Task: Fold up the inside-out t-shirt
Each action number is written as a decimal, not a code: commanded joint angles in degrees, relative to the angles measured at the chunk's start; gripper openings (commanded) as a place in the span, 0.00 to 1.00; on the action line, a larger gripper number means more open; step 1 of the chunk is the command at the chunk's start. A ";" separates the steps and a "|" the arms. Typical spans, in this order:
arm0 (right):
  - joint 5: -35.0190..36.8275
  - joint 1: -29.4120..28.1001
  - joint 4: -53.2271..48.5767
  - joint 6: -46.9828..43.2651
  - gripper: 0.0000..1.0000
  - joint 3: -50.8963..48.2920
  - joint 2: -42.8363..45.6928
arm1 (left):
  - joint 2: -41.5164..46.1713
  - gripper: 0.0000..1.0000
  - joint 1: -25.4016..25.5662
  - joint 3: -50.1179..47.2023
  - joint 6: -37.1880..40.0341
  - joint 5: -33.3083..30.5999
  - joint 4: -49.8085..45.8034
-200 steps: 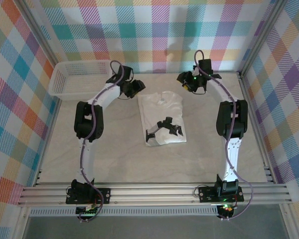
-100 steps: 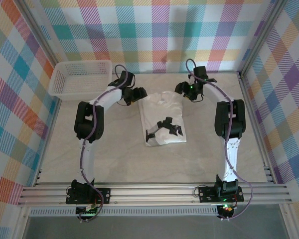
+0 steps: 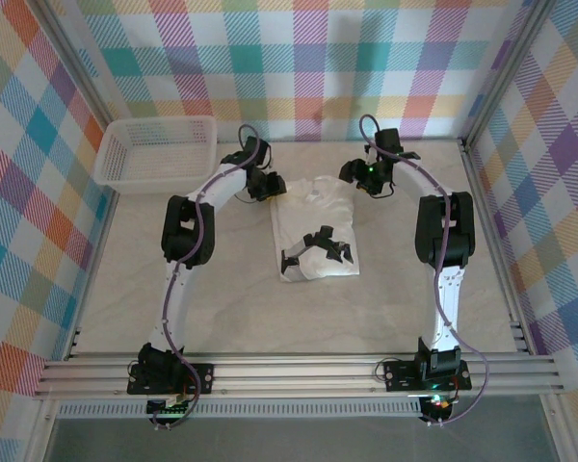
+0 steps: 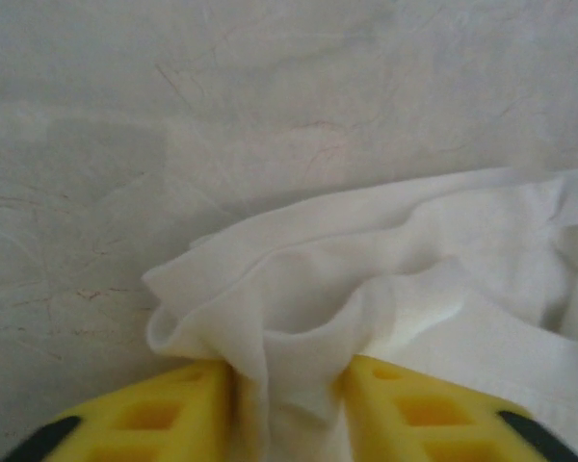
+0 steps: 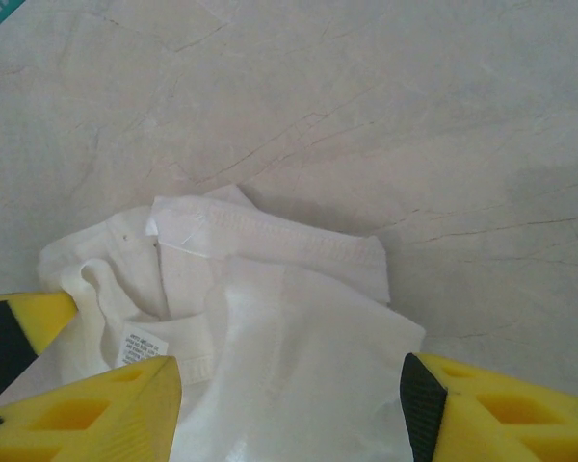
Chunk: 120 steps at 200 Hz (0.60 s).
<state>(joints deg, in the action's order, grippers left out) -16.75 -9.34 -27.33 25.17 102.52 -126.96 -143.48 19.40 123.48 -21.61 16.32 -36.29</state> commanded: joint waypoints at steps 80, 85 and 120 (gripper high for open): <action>6.32 1.87 1.50 -5.85 0.80 -3.42 3.38 | -2.71 0.00 1.74 4.95 9.38 3.92 -8.44; 5.48 1.87 1.51 -6.20 0.80 -3.23 2.90 | -2.65 0.00 1.77 4.93 9.62 3.90 -8.46; -1.22 1.70 2.36 -5.85 0.76 -0.90 -1.83 | -2.26 0.00 1.83 5.00 10.40 6.31 -8.10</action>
<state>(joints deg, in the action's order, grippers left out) -12.45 -7.51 -26.13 20.58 99.66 -126.08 -145.82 20.38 128.31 -13.41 19.49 -41.65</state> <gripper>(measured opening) 0.769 0.050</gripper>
